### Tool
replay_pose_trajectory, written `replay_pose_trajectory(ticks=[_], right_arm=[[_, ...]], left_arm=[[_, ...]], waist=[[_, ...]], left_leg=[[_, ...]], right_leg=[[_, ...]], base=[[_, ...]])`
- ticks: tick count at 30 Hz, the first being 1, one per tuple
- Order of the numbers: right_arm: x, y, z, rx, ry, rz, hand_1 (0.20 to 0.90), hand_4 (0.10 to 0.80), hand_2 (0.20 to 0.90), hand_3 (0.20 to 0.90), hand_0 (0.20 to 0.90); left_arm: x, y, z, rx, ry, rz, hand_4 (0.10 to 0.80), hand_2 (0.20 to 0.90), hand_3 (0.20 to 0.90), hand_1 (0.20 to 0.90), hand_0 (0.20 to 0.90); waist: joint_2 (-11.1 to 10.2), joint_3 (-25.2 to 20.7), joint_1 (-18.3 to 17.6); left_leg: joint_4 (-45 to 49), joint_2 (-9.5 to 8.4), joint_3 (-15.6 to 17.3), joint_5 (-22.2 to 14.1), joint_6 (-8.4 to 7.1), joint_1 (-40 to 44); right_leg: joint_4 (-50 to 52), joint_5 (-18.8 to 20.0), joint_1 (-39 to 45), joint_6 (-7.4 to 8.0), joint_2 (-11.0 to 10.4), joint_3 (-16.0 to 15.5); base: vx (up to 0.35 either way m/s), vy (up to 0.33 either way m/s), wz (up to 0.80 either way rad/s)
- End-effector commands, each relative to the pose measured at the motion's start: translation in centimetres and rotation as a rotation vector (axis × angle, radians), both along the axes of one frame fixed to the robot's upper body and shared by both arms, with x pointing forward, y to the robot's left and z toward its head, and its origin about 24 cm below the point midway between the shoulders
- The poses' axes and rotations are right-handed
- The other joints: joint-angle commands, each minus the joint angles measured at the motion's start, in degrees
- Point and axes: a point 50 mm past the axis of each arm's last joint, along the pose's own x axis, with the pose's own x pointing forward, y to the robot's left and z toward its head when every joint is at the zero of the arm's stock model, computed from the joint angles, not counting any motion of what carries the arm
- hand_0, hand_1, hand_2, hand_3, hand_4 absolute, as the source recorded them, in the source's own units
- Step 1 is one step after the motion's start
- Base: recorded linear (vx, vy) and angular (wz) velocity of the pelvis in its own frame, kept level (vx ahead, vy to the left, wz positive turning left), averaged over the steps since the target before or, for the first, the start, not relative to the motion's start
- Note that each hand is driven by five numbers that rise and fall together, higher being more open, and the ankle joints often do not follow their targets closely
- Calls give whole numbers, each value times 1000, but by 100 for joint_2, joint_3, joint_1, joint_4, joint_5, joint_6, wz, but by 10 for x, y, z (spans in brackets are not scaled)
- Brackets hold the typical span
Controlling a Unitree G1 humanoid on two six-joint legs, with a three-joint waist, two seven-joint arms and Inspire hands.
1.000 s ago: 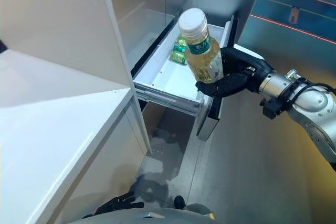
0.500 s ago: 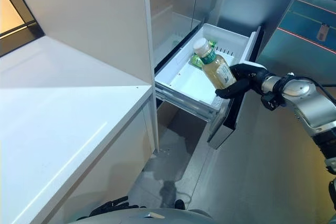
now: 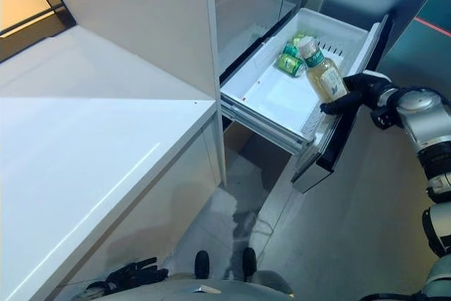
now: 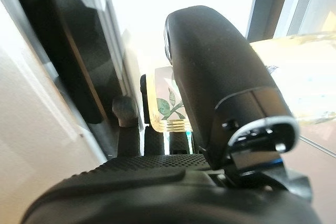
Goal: Put drinks into fridge and close the fridge
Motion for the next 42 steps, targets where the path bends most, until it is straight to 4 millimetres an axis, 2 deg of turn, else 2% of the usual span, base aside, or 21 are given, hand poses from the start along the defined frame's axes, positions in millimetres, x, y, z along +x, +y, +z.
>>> replay_pose_trajectory(ticks=[1, 7, 12, 17, 20, 23, 27, 31, 42], right_arm=[[11, 23, 75, -51, -268, 112, 300, 100, 300, 200, 300], [16, 32, 89, -93, -304, 117, 300, 100, 300, 200, 300], [19, 35, 98, -167, -310, 72, 300, 100, 300, 200, 300], [21, 41, 105, -204, -286, 66, 300, 100, 300, 200, 300], [22, 41, 102, -211, -217, 47, 300, 100, 300, 200, 300], [21, 32, 96, -191, -148, 17, 300, 100, 300, 200, 300], [25, 25, 76, -153, -60, -47, 300, 100, 300, 200, 300], [30, 25, 65, -134, -21, -92, 300, 100, 300, 200, 300], [32, 15, 63, -166, 75, -176, 300, 100, 300, 200, 300]], left_arm=[[-20, 29, 9, 63, 79, -32, 800, 900, 900, 900, 900], [-8, 29, 11, 63, 39, -21, 800, 900, 900, 900, 900], [-1, 20, 8, 122, 13, -52, 800, 900, 900, 900, 900], [3, 25, 12, 155, 14, -50, 800, 900, 900, 900, 900], [11, 25, 16, 182, 30, -56, 800, 900, 900, 900, 900], [16, 29, 18, 215, 45, -53, 800, 900, 900, 900, 900], [24, 32, 20, 240, 45, -43, 800, 900, 900, 900, 900], [34, 34, 22, 252, 25, -41, 800, 900, 900, 900, 900], [62, 34, 30, 241, -59, -16, 800, 900, 900, 900, 900]], waist=[[20, -24, 294], [93, 127, 334], [-38, 174, 484], [-135, 152, 551], [-239, 103, 614], [-366, 54, 651], [-473, 120, 721], [-485, 250, 796], [-344, 672, 881]], left_leg=[[60, -126, -324, -338, 29, -247], [67, -122, -341, -267, 6, -395], [72, -109, -383, -226, -31, -490], [67, -99, -382, -199, -59, -516], [80, -99, -393, -198, -56, -502], [77, -74, -385, -196, -70, -506], [103, -44, -387, -180, -80, -589], [130, -45, -435, -162, -83, -693], [215, -105, -578, -58, -92, -1229]], right_leg=[[209, -135, -178, 347, 47, -127], [271, -156, -315, 306, 67, -165], [253, -148, -333, 292, 63, -306], [229, -115, -331, 309, 75, -393], [201, -100, -276, 306, 79, -460], [186, -86, -258, 293, 104, -529], [187, -60, -290, 276, 130, -595], [201, -39, -359, 265, 139, -620], [321, -24, -852, 222, 138, -655]], base=[[-49, -2, 3], [-49, -14, 6], [-31, -80, 11], [-1, -47, 9], [54, -80, 10], [42, -113, 10], [-1, -98, 10], [-29, -69, 4], [-65, -20, 6]])
